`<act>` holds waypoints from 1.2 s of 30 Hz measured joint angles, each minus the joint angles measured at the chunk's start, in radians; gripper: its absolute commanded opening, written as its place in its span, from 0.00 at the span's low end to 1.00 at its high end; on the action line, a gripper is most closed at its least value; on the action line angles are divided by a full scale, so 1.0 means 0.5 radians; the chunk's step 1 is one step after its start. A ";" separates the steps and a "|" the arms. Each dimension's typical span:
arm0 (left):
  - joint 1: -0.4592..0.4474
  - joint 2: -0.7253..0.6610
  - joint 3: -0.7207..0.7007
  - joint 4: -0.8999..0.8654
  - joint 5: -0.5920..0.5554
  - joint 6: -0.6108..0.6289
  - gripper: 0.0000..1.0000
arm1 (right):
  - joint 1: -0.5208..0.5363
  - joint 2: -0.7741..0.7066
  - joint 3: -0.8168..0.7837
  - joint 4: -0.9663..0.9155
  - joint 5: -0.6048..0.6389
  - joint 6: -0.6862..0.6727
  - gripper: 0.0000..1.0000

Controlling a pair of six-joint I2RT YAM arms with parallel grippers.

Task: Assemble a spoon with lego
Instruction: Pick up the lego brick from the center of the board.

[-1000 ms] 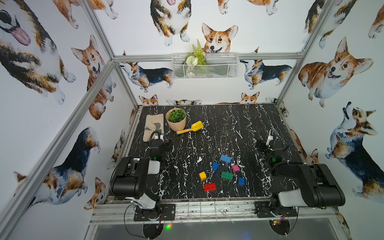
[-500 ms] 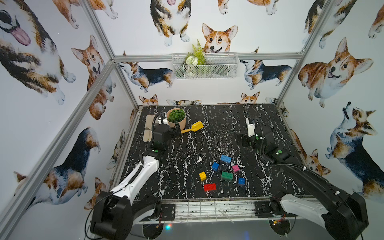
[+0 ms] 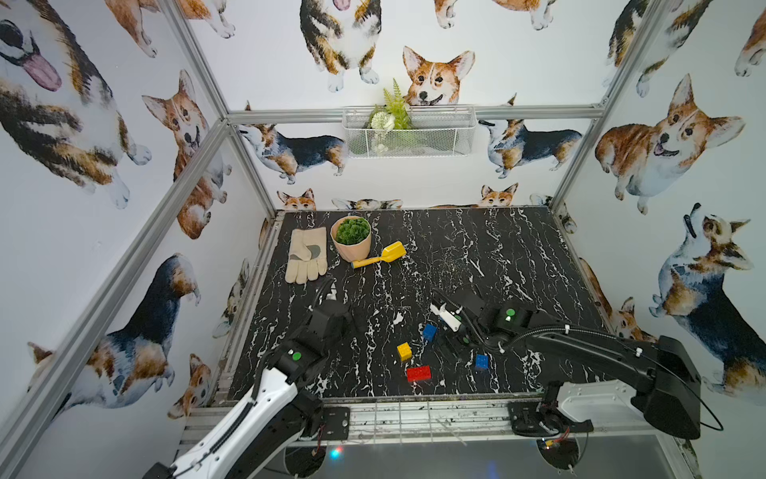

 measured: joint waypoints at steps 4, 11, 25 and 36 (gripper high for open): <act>-0.069 -0.242 -0.058 -0.165 -0.032 -0.086 1.00 | 0.024 0.162 0.041 -0.018 -0.011 -0.002 0.82; -0.143 -0.332 -0.068 -0.317 -0.080 -0.119 1.00 | 0.027 0.472 0.211 -0.035 -0.001 -0.096 0.79; -0.278 -0.444 -0.072 -0.388 -0.167 -0.105 1.00 | -0.081 0.827 0.404 -0.038 0.068 -0.249 0.64; -0.345 -0.484 -0.071 -0.405 -0.189 -0.105 1.00 | -0.136 0.882 0.503 -0.034 0.095 -0.298 0.53</act>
